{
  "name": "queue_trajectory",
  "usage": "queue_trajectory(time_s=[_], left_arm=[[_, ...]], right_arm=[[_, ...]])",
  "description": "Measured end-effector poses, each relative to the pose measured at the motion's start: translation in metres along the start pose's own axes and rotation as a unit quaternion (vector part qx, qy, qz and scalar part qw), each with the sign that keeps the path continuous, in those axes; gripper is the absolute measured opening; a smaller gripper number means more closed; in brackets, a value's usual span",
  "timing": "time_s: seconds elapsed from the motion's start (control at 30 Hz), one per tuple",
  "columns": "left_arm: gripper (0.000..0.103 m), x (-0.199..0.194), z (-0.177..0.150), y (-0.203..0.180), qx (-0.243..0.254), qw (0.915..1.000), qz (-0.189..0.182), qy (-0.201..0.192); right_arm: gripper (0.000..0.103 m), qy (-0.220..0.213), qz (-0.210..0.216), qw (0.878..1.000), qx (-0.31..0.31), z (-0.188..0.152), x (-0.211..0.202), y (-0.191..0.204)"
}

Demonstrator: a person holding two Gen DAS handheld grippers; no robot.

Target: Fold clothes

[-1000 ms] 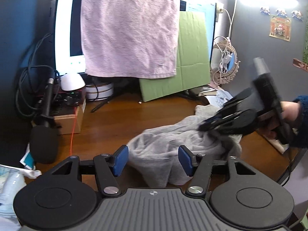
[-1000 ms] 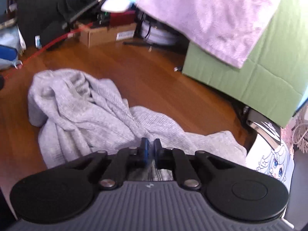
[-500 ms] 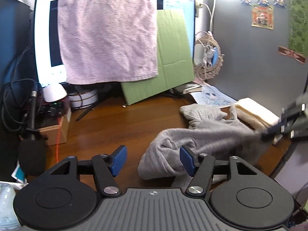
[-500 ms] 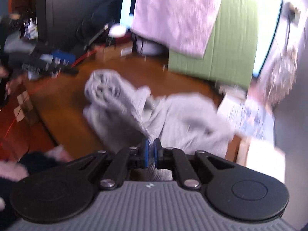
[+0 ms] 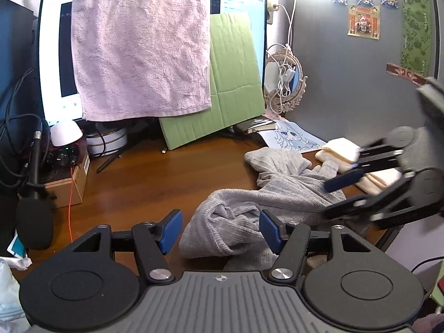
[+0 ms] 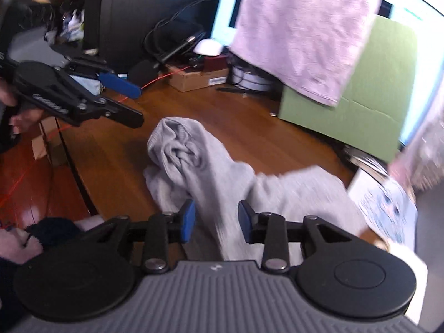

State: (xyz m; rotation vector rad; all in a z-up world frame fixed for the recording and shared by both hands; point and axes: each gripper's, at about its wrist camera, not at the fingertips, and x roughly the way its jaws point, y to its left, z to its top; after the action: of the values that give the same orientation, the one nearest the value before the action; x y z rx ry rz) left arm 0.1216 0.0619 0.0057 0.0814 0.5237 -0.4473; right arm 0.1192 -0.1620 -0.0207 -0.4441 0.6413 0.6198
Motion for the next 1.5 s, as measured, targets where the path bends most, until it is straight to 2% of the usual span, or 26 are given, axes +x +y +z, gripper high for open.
queue_trajectory(time_s=[0.13,0.17,0.2,0.23,0.27,0.4,0.57,0.67,0.73,0.87,0.93,1.03,1.07,1.1,1.13,1.37,1.5], left_arm=[[0.061,-0.005,-0.005,0.002,-0.010,0.9999,-0.001,0.007],[0.061,-0.007,-0.006,0.003,-0.013,0.9999,-0.003,0.009],[0.061,-0.008,-0.007,0.003,-0.016,0.9998,-0.007,0.010],[0.061,-0.009,-0.008,0.003,-0.019,0.9997,-0.013,0.011],[0.061,-0.009,-0.008,0.003,-0.023,0.9995,-0.020,0.011],[0.060,-0.010,-0.004,-0.004,-0.040,0.9971,-0.063,0.010],[0.060,-0.012,-0.001,-0.020,-0.068,0.9851,-0.158,0.005],[0.060,-0.006,-0.010,-0.026,-0.099,0.9746,-0.200,0.020],[0.060,0.001,-0.022,-0.025,-0.127,0.9680,-0.213,0.036],[0.060,0.017,-0.051,-0.017,-0.192,0.9567,-0.207,0.072],[0.060,0.024,-0.064,-0.011,-0.224,0.9495,-0.200,0.089],[0.059,0.026,-0.076,-0.003,-0.248,0.9445,-0.194,0.092],[0.058,0.025,-0.079,-0.001,-0.253,0.9436,-0.194,0.088],[0.058,0.024,-0.080,0.001,-0.258,0.9428,-0.194,0.084],[0.058,0.023,-0.080,0.003,-0.260,0.9429,-0.192,0.081],[0.058,0.019,-0.080,0.009,-0.253,0.9475,-0.182,0.071],[0.058,0.017,-0.083,0.010,-0.244,0.9513,-0.176,0.067]], right_arm=[[0.036,0.021,-0.002,1.000,-0.020,0.015,0.041,0.004],[0.029,0.030,-0.002,0.999,-0.022,0.016,0.048,0.003],[0.008,0.039,-0.003,0.999,-0.023,0.017,0.055,0.002],[0.005,0.039,-0.008,0.999,-0.022,0.019,0.056,-0.001],[0.005,0.039,-0.013,0.999,-0.021,0.021,0.056,-0.003],[0.005,-0.015,-0.037,0.999,-0.004,0.036,0.019,-0.014],[0.005,-0.063,-0.044,0.997,-0.013,0.028,-0.029,-0.005],[0.005,-0.057,-0.023,0.997,-0.035,0.006,-0.041,0.018],[0.005,-0.043,-0.010,0.998,-0.048,-0.013,-0.045,0.038],[0.005,-0.007,0.011,0.998,-0.056,-0.052,-0.033,0.072],[0.006,0.006,0.015,0.999,-0.051,-0.067,-0.024,0.081],[0.009,0.011,0.008,0.999,-0.051,-0.076,-0.016,0.086],[0.010,0.010,0.013,0.999,-0.051,-0.076,-0.017,0.085],[0.016,0.008,0.018,0.999,-0.051,-0.076,-0.018,0.085],[0.020,0.007,0.024,0.998,-0.053,-0.075,-0.019,0.083],[0.022,-0.011,0.068,0.994,-0.087,-0.051,-0.045,0.067],[0.055,-0.041,0.031,0.983,-0.175,-0.029,-0.055,0.071]])
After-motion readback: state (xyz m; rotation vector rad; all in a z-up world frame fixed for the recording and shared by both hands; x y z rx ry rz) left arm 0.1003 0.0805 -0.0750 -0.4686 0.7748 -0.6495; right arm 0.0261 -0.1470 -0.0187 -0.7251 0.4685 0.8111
